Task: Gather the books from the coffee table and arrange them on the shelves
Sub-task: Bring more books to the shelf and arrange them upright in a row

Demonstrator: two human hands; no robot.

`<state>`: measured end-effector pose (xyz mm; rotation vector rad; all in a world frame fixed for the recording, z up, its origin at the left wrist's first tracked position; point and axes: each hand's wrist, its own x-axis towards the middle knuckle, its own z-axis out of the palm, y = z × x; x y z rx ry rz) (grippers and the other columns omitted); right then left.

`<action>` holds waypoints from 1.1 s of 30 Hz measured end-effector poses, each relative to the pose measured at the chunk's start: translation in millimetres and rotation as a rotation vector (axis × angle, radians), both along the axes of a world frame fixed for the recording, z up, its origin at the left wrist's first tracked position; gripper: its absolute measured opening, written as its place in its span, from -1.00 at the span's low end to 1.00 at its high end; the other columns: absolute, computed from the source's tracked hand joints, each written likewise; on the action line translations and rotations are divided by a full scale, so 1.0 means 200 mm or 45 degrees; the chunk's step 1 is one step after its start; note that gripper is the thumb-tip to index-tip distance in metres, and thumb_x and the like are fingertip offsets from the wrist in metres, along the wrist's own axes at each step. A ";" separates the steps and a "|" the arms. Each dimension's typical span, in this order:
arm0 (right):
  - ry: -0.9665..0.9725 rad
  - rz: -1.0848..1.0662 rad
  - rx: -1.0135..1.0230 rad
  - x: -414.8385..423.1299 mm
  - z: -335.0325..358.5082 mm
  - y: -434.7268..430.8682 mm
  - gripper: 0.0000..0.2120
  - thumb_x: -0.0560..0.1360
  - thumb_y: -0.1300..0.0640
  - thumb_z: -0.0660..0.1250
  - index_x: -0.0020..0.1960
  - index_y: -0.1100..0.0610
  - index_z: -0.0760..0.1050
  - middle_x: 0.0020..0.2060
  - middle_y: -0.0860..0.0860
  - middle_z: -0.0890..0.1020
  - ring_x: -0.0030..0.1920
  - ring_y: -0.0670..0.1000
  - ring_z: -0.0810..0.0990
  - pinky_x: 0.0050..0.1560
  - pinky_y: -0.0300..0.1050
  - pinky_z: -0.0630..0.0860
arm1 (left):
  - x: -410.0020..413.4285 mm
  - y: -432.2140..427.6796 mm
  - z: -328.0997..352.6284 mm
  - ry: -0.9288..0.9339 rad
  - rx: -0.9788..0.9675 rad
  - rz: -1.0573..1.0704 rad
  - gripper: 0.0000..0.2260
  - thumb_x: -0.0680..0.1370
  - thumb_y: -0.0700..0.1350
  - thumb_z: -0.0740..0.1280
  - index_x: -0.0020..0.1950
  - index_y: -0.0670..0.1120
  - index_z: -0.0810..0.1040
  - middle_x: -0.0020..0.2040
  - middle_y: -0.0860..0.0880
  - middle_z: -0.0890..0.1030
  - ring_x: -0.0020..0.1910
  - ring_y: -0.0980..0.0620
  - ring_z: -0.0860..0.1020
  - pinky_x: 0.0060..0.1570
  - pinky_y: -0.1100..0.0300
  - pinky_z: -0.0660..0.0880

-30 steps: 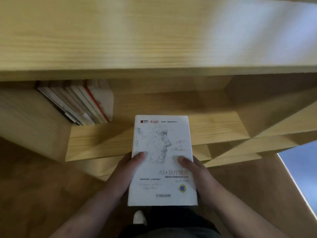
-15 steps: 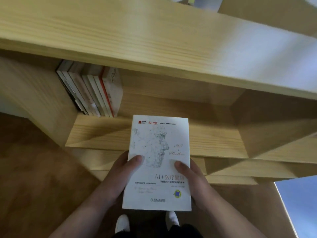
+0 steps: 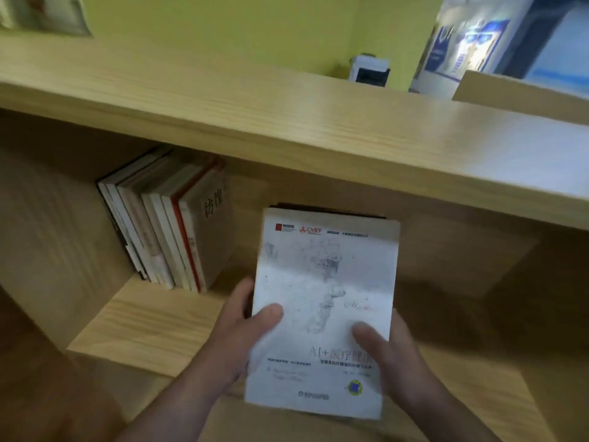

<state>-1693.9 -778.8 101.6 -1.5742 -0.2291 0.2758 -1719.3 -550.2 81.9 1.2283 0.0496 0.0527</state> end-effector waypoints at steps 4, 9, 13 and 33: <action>-0.144 0.061 -0.010 0.15 -0.13 0.02 -0.31 0.36 -0.13 0.46 0.40 0.17 0.47 0.17 0.10 0.73 0.16 0.15 0.72 0.04 0.04 0.69 | 0.12 0.02 -0.06 -0.145 0.072 0.034 -0.13 -0.03 0.29 0.67 0.18 0.00 0.53 0.00 0.09 0.75 -0.07 0.03 0.74 -0.27 0.20 0.64; -0.317 0.000 0.055 0.31 -0.31 0.08 -0.39 0.29 -0.12 0.49 0.32 -0.08 0.49 0.19 0.00 0.72 0.17 0.11 0.72 0.06 0.09 0.68 | 0.24 0.07 -0.17 -0.351 0.179 0.097 -0.33 0.07 0.24 0.65 0.11 0.04 0.61 -0.01 0.12 0.75 -0.05 0.09 0.73 -0.24 0.28 0.63; -0.468 -0.051 0.043 0.41 -0.43 0.12 -0.37 0.27 -0.11 0.48 0.31 0.02 0.50 0.14 -0.03 0.73 0.14 0.05 0.73 0.02 0.01 0.66 | 0.28 0.10 -0.26 -0.464 0.215 0.074 -0.48 0.07 0.26 0.64 0.00 0.24 0.72 -0.04 0.14 0.76 -0.06 0.11 0.73 -0.23 0.29 0.63; -0.684 -0.075 -0.161 0.29 -0.42 0.14 -0.22 0.21 -0.29 0.43 0.39 -0.31 0.26 0.12 -0.30 0.64 0.12 -0.31 0.62 0.02 -0.37 0.57 | 0.14 0.12 -0.36 -0.200 0.782 0.359 -0.63 0.39 -0.06 0.57 0.11 0.22 0.57 0.02 0.19 0.73 0.00 0.12 0.70 -0.03 0.09 0.66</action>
